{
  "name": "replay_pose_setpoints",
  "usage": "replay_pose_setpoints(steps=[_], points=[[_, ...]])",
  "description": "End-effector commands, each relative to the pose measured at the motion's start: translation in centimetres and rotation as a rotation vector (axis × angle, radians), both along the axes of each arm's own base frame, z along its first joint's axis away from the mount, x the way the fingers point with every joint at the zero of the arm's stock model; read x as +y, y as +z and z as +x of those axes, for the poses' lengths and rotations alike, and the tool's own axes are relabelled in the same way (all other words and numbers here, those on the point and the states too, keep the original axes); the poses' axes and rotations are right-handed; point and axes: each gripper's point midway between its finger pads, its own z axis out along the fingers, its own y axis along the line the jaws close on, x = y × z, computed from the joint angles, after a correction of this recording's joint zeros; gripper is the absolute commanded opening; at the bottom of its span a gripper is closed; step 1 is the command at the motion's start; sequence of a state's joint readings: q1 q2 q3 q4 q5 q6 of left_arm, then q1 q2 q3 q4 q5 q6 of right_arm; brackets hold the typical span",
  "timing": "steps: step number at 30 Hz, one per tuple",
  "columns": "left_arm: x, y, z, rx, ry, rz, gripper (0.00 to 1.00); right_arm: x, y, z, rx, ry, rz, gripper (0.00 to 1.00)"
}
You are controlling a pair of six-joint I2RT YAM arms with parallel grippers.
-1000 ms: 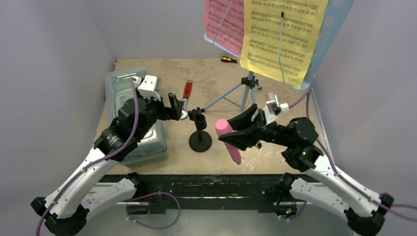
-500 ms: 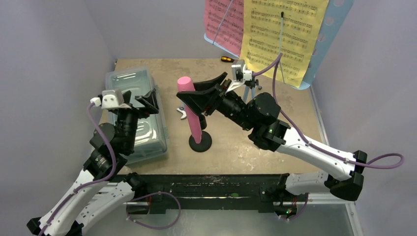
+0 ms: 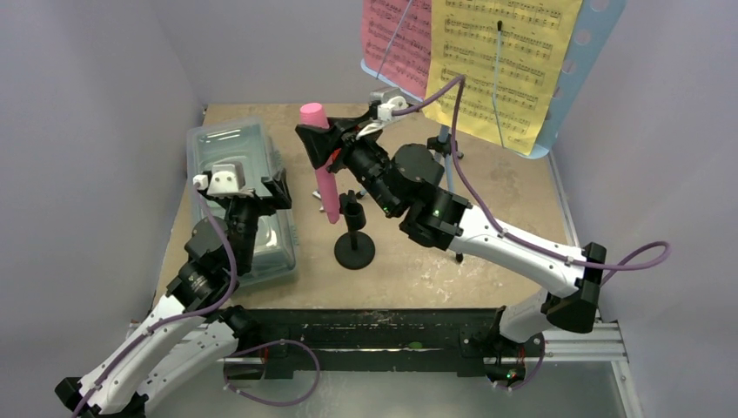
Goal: Set up the instrument practice props
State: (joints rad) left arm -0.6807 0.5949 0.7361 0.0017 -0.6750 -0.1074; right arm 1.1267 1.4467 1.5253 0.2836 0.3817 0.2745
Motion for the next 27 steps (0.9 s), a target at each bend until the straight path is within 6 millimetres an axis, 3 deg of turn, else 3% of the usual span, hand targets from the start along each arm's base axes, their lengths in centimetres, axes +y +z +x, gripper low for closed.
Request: replay_pose_setpoints(steps=[1, 9, 21, 27], points=[[0.6, 1.1, -0.1, -0.047, 0.020, -0.014, 0.95, -2.2, 1.0, 2.8, 0.007, -0.218, -0.041, 0.00], [0.3, 1.1, -0.1, -0.045, 0.010, -0.010, 0.95, -2.3, -0.6, 4.5, 0.002, -0.326, -0.124, 0.00], [0.2, 1.0, 0.0, -0.041, 0.003, -0.010, 0.95, -1.8, -0.6, 5.7, -0.059, -0.397, -0.198, 0.00], [0.2, 0.9, 0.0, -0.039, 0.004, -0.009, 0.95, -1.2, -3.0, 5.3, -0.104, -0.354, -0.261, 0.00]])
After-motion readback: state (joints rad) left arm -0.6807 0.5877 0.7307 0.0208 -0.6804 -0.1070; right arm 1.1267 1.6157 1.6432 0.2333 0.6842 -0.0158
